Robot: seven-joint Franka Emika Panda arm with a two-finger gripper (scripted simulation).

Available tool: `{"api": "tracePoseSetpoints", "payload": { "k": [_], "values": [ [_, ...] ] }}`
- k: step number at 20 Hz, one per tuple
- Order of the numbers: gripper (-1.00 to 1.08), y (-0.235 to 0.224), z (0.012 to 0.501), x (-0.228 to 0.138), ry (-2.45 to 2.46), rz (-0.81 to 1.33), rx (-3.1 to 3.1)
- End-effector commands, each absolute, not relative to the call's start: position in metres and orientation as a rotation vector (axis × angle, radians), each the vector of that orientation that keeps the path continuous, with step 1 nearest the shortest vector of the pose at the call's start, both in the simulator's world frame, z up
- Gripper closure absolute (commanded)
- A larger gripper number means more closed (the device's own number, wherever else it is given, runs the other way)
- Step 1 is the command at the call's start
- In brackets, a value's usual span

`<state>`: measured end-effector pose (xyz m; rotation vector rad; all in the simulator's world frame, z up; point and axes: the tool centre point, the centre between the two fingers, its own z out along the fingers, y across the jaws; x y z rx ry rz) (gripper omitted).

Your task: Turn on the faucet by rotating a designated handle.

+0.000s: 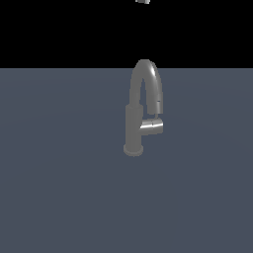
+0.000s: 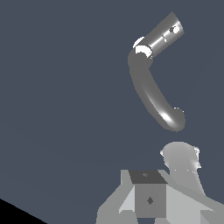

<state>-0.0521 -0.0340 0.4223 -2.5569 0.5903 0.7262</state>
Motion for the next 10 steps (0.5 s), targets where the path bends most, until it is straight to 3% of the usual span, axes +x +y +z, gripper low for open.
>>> {"api": "tracePoseSetpoints", "payload": {
  "k": [1, 10],
  "values": [
    [1.08, -0.039, 0.412, -0.041, 0.625, 0.772, -2.502],
    [1.08, -0.058, 0.369, -0.007, 0.748, 0.930, -2.287]
  ]
}}
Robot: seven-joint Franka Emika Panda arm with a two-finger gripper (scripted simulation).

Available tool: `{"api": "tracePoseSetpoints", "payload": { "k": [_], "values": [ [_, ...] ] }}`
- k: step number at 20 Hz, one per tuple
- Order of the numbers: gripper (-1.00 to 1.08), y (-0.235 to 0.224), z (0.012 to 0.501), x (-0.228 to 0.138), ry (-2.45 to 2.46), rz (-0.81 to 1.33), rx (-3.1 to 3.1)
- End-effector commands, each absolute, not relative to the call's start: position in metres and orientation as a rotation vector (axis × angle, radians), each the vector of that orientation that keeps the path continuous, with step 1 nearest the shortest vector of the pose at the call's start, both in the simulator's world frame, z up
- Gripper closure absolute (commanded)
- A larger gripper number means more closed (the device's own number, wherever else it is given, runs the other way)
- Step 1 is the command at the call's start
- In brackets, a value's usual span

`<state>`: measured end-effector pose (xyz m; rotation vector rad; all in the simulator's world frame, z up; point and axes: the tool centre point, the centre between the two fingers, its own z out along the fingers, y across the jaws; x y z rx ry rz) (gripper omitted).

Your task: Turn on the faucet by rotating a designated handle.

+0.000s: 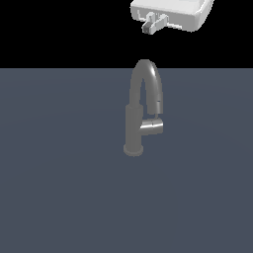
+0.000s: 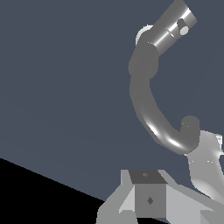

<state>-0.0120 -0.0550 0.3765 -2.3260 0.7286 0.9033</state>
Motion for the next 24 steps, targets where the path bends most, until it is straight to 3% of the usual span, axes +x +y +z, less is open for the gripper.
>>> {"api": "tracePoseSetpoints", "payload": {
  "k": [1, 24],
  "values": [
    [1.08, -0.060, 0.363, -0.003, 0.761, 0.947, -2.261],
    [1.08, -0.094, 0.202, 0.041, 1.046, 1.304, -1.548]
  ]
}}
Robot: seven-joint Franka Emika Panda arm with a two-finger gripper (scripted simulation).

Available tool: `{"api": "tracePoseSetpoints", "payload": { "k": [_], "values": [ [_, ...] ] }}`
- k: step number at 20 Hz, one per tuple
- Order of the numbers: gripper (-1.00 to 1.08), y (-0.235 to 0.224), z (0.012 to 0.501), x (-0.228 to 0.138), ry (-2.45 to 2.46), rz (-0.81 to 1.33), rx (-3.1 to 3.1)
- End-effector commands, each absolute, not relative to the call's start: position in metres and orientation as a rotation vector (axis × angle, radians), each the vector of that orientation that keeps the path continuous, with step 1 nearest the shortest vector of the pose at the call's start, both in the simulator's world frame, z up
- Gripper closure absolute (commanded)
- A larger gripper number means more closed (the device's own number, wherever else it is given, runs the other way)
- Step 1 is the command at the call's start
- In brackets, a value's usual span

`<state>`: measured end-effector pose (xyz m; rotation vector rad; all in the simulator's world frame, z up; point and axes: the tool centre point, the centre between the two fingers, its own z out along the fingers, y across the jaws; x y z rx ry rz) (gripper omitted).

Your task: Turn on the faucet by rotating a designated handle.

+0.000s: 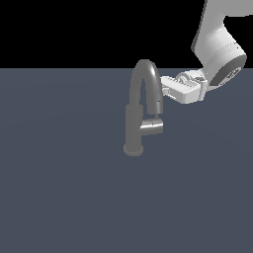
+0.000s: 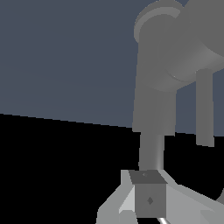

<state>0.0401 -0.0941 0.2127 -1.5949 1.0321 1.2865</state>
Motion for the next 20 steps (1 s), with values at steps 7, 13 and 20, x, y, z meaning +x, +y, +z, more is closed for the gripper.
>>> {"api": "tracePoseSetpoints", "payload": {
  "k": [7, 13, 20],
  "values": [
    [1.08, -0.094, 0.167, 0.039, 1.092, 1.357, -1.396],
    [1.08, -0.092, 0.160, 0.038, 1.100, 1.366, -1.366],
    [1.08, -0.094, 0.162, 0.029, 1.100, 1.366, -1.367]
  ]
}}
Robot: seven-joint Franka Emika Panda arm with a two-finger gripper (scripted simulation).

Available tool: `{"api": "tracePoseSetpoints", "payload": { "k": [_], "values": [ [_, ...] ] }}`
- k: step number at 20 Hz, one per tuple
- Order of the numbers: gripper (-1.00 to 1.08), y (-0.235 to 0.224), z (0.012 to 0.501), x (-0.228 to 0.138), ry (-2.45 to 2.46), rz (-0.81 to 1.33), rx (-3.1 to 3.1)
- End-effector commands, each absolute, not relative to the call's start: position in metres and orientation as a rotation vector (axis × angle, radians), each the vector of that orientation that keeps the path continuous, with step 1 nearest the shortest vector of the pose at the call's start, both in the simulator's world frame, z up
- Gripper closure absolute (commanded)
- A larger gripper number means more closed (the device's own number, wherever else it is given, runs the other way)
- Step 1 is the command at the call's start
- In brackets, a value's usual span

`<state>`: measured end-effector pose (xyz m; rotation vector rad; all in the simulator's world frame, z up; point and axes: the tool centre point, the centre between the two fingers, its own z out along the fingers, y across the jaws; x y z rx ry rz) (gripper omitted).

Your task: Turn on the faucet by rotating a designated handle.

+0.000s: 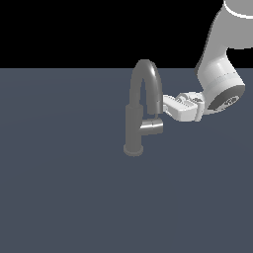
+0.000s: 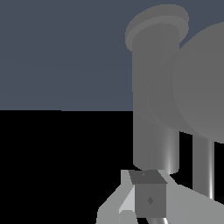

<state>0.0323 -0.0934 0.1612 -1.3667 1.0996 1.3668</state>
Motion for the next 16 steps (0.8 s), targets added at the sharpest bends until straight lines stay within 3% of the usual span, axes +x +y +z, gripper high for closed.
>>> {"api": "tracePoseSetpoints", "payload": {
  "k": [1, 16],
  "values": [
    [1.08, -0.095, 0.162, 0.027, 1.100, 1.366, -1.367],
    [1.08, -0.102, 0.170, -0.010, 1.100, 1.366, -1.366]
  ]
}}
